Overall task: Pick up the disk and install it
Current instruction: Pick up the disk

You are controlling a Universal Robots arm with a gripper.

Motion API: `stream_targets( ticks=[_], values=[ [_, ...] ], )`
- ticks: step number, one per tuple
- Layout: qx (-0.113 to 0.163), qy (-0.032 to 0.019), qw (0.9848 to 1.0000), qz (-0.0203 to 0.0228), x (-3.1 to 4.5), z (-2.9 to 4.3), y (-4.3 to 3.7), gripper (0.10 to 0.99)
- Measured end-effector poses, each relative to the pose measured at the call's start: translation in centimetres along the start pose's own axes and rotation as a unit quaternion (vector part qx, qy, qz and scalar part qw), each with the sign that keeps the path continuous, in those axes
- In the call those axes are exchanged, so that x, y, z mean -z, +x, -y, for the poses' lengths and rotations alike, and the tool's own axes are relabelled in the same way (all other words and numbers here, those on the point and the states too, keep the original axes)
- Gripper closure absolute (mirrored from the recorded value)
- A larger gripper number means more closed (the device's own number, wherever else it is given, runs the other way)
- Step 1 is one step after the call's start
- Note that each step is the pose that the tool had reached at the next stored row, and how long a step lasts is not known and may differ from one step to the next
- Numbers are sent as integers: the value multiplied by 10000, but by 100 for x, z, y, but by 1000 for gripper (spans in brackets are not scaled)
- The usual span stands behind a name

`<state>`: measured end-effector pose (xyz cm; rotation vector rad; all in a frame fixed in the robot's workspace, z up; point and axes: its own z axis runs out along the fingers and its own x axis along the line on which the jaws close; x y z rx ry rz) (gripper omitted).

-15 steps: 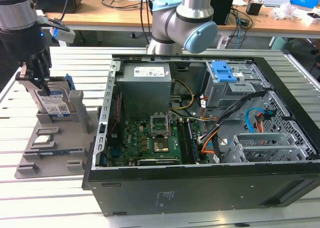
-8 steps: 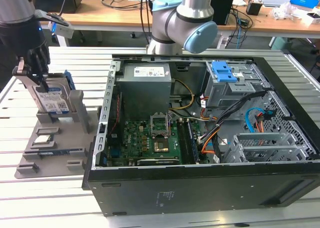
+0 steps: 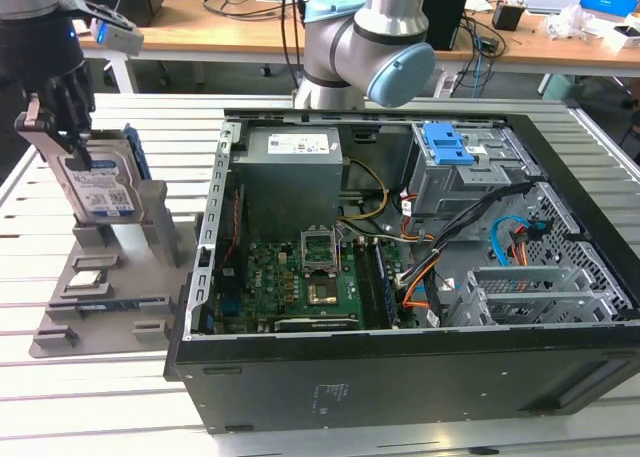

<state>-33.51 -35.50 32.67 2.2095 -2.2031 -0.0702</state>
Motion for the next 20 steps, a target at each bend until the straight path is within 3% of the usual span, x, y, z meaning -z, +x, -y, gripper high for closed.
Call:
stream_targets(
  ticks=[20],
  values=[
    [-1, -23, 10000, 0, 350, 8, -37, 722]
  ],
)
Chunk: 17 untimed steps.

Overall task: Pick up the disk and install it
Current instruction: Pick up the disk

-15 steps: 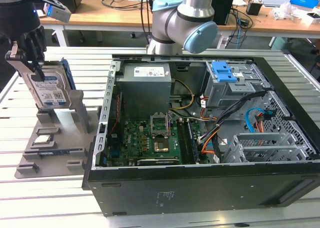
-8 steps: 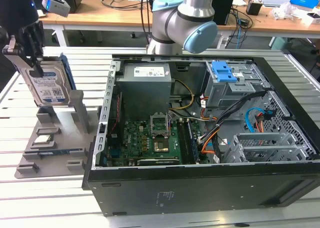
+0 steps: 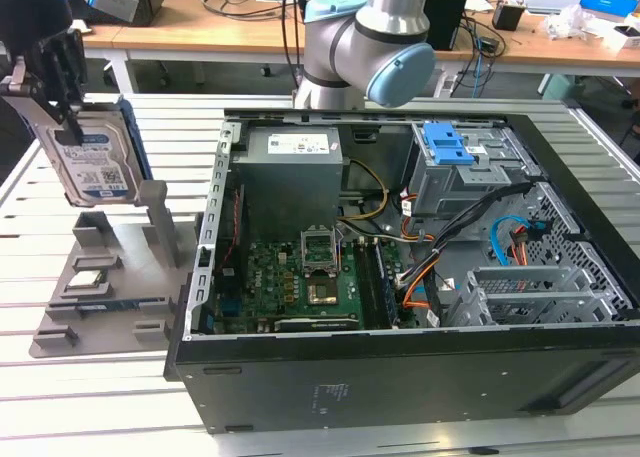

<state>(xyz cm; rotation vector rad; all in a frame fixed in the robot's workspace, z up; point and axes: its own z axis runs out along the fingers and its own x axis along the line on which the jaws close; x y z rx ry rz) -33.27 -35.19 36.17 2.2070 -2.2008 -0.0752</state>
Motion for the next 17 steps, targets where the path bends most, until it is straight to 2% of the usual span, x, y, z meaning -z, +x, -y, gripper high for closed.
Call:
stream_targets(
  ticks=[15, 17],
  values=[
    [0, -18, 10000, 0, 303, 4, -29, 722],
    [0, -22, 10000, 0, 363, 5, -35, 722]
  ],
)
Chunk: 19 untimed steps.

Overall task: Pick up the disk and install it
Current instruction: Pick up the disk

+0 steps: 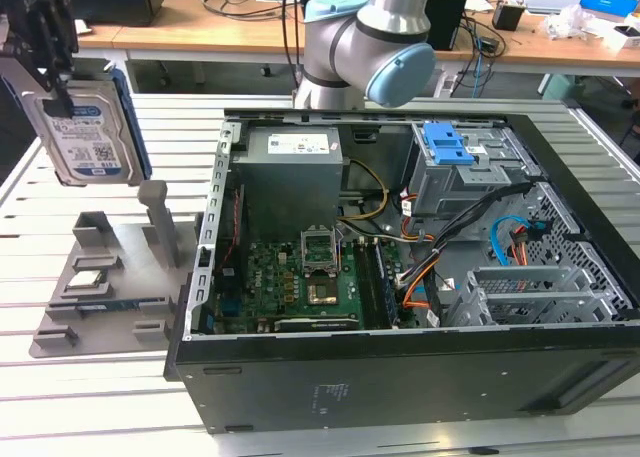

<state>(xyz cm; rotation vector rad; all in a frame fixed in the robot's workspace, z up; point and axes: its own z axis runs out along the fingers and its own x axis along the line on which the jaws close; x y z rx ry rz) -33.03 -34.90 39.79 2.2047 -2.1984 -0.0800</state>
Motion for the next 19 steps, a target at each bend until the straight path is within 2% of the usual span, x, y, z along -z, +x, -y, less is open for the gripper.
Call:
stream_targets(
  ticks=[15, 19],
  values=[
    [-1, -27, 10000, 0, 316, 7, -34, 722],
    [-1, -38, 10000, 0, 454, 8, -50, 722]
  ],
)
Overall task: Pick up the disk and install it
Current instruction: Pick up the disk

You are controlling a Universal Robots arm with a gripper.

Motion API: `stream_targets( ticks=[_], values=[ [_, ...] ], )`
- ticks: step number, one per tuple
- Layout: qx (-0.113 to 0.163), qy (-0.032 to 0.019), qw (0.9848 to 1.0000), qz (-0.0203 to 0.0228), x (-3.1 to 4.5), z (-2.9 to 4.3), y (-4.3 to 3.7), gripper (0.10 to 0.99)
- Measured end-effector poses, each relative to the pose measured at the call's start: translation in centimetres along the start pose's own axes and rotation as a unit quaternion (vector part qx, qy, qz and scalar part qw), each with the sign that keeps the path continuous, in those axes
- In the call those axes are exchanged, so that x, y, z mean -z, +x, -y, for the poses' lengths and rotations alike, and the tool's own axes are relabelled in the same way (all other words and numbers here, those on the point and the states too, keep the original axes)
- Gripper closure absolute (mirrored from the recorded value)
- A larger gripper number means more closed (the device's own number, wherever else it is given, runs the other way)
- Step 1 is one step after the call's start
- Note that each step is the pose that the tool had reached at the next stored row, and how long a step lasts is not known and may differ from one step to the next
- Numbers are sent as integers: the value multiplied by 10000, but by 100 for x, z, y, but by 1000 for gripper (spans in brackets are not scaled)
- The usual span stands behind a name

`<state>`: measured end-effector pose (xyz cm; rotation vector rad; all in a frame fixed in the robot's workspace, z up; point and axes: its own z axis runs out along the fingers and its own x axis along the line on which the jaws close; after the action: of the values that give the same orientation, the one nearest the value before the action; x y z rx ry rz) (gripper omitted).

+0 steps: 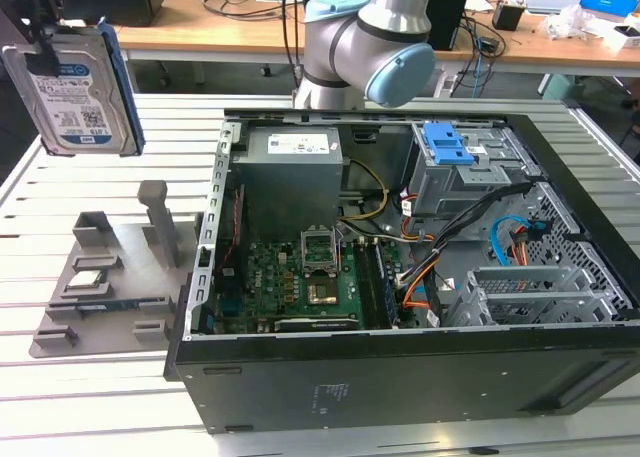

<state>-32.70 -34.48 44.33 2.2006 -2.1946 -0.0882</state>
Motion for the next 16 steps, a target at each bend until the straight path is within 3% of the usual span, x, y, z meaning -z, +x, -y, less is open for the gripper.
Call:
stream_targets(
  ticks=[6, 12, 16],
  values=[
    [0, -2, 10000, 0, 117, -6, -15, 722],
    [0, -2, 10000, 0, 397, -23, -49, 722],
    [0, -2, 10000, 0, 488, -28, -55, 722]
  ],
)
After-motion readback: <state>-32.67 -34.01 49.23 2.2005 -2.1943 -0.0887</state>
